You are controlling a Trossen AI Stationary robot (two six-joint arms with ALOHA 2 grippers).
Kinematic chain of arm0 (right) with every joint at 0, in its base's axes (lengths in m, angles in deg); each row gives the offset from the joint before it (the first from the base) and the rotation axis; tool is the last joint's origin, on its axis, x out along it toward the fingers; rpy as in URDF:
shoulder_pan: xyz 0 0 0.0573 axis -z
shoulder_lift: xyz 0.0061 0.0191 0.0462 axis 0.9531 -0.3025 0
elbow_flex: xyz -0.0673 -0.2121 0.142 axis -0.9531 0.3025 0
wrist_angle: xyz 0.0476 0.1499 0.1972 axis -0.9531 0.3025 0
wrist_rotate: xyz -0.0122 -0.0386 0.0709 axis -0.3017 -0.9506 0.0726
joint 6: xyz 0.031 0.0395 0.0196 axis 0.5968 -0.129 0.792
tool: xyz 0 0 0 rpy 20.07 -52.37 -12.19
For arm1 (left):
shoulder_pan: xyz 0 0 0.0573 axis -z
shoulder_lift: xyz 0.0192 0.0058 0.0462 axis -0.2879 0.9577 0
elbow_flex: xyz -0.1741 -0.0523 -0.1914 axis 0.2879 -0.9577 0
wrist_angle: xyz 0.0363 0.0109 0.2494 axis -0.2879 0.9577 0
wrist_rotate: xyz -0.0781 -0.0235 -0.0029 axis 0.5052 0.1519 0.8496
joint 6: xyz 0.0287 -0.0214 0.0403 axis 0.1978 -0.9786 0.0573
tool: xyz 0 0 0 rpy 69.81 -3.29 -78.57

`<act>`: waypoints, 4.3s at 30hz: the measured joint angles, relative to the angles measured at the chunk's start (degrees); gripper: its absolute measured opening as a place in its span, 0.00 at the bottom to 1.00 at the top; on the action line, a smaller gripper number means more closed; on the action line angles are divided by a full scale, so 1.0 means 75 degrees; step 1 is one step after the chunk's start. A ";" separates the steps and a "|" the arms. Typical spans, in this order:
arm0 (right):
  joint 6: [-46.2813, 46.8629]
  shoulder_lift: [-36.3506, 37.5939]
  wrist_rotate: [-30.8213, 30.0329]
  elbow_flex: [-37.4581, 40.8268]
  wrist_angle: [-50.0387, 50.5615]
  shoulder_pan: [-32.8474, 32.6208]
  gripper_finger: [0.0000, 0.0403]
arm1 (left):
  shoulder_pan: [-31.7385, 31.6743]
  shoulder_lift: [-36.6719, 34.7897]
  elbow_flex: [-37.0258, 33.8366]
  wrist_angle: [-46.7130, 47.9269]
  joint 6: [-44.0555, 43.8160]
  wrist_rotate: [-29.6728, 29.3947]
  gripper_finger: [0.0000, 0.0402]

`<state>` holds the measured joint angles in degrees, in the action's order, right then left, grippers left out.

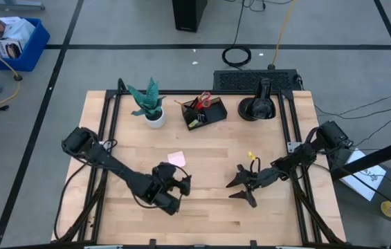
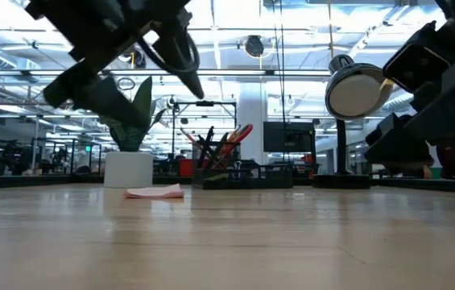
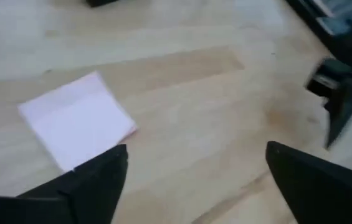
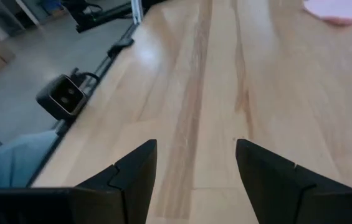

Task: Pick and place office supplies into organizer
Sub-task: Put the pink sticky notes into the black mesh desk organizer

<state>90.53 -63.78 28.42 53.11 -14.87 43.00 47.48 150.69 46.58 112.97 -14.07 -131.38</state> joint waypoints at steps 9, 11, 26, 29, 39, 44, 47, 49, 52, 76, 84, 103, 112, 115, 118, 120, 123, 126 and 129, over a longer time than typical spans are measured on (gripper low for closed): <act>-0.0151 0.0000 0.0012 -0.0003 -0.0060 0.0067 0.52 | -0.0019 -0.0029 -0.0002 -0.0734 -0.0260 0.0017 0.86; -0.0150 0.0000 0.0009 -0.0003 -0.0111 0.0067 0.52 | -0.0046 -0.0029 -0.0002 -0.1215 -0.0285 0.0021 0.84; -0.0186 0.0000 -0.0008 0.0000 -0.0311 0.0067 0.52 | -0.0472 -0.0032 0.0001 -0.2504 0.1185 0.0388 0.81; -0.1110 0.0085 -0.0609 0.0097 -0.0767 0.0210 0.52 | -0.0581 -0.0032 -0.0002 -0.2386 0.1418 0.0390 0.81; -0.1758 0.2223 -0.1106 0.2156 -0.1899 0.1293 0.52 | -0.0773 -0.0032 -0.0002 -0.2043 0.1679 0.0496 0.81; -0.2269 0.3177 -0.0857 0.2157 -0.1367 0.1700 0.52 | -0.0914 -0.0032 0.0001 -0.1835 0.1237 0.0520 0.81; -0.2629 0.3841 -0.0913 0.2157 -0.0766 0.1927 0.52 | -0.1034 -0.0032 0.0001 -0.1284 0.0649 0.0674 0.81; -0.2804 0.4402 -0.0970 0.2157 -0.0450 0.2044 0.52 | -0.1107 -0.0032 0.0001 -0.0879 0.0232 0.0858 0.81; -0.3065 0.5240 -0.0970 0.2157 -0.0022 0.2179 0.52 | -0.1157 -0.0032 0.0001 -0.0445 -0.0276 0.1092 0.81; -0.2472 0.8488 -0.0962 0.2159 0.3147 0.2126 0.52 | -0.1135 -0.0032 -0.0002 0.0179 0.0039 0.2156 0.81; -0.1753 0.8486 -0.0959 0.2162 0.3503 0.2104 0.52 | -0.1138 -0.0032 -0.0002 0.0548 0.1745 0.3018 0.81; -0.2011 0.8485 -0.0982 0.2171 0.3344 0.2107 0.52 | -0.0877 -0.0032 -0.0002 0.0725 0.3474 0.3942 0.81; -0.1561 0.8484 -0.0953 0.2171 0.3503 0.2104 0.52 | -0.0954 -0.0032 -0.0002 0.1836 0.5881 0.3347 0.81; -0.1160 0.8486 -0.0945 0.2171 0.3625 0.2104 0.52 | -0.0977 0.0000 -0.0014 0.1932 0.6885 0.3110 0.81; -0.0904 0.8483 -0.0927 0.2171 0.3806 0.2104 0.52 | -0.1045 0.0078 -0.0031 0.1893 0.7587 0.3035 0.81; -0.0728 0.8486 -0.0926 0.2171 0.3950 0.2104 0.52 | -0.1128 0.0146 -0.0022 0.1866 0.7880 0.3009 0.81; -0.0499 0.8448 -0.0791 0.2171 0.4043 0.2104 0.52 | -0.1210 0.0245 -0.0035 0.2117 0.8137 0.3013 0.81; -0.0355 0.8426 -0.0558 0.2171 0.4073 0.2103 0.52 | -0.1302 0.0293 -0.0014 0.2085 0.8137 0.2788 0.81; -0.0342 0.8369 -0.0433 0.2171 0.4089 0.2101 0.52 | -0.1382 0.0413 -0.0026 0.2287 0.8405 0.2784 0.81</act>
<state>87.96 -1.01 25.17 69.40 15.80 58.76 37.12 153.78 46.39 130.12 48.97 -110.50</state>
